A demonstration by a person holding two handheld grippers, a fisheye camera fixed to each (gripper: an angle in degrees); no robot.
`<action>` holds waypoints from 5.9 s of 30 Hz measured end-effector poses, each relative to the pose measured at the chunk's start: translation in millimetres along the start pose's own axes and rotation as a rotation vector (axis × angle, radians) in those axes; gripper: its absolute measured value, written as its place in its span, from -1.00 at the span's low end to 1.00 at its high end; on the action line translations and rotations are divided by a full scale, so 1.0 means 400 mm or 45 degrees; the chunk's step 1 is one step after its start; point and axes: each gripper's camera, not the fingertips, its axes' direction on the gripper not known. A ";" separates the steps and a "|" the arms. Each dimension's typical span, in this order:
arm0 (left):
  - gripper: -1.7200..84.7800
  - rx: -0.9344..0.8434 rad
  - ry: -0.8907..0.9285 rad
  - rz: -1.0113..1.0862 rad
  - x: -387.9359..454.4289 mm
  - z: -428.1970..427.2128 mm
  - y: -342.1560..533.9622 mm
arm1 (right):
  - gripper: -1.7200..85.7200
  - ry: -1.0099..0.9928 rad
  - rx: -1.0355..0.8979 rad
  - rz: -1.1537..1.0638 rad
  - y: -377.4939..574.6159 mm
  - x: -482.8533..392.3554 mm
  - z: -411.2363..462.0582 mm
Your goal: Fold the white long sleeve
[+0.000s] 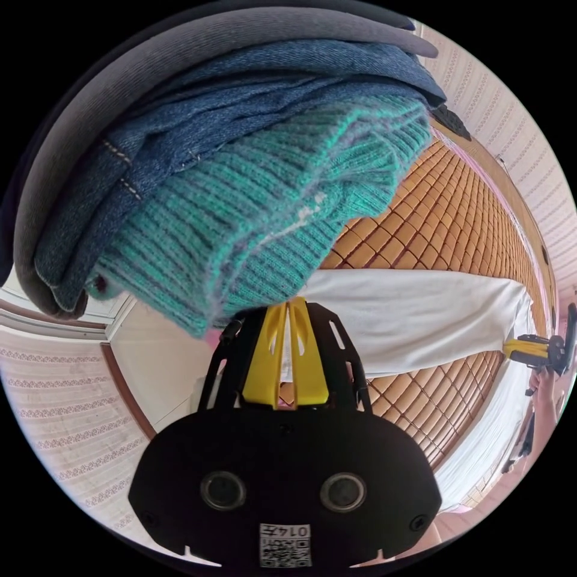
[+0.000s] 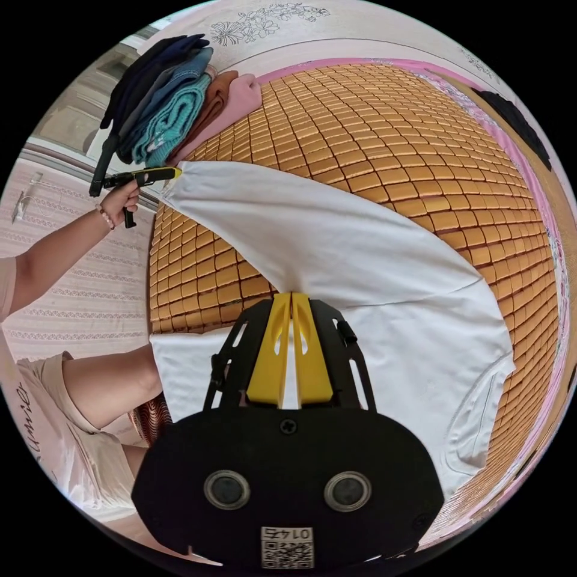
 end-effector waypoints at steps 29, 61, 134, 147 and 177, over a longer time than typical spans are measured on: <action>-0.80 0.127 0.272 -0.278 -0.135 -0.023 0.224 | -0.83 -0.076 0.196 -0.196 0.151 -0.270 -0.029; -0.97 0.589 0.948 0.494 0.496 -0.326 0.239 | -0.97 -0.311 0.960 0.166 0.604 -0.081 -0.454; -0.83 0.108 0.404 1.190 1.423 -0.152 0.271 | -0.83 0.214 0.513 0.525 0.806 0.191 -0.468; -0.97 -0.037 0.448 1.094 1.323 -0.044 0.178 | -0.89 0.085 0.226 0.360 0.512 0.419 -0.405; -0.87 -0.203 0.603 1.458 1.472 -0.183 0.654 | -0.97 0.152 0.152 0.800 1.558 -0.345 -0.216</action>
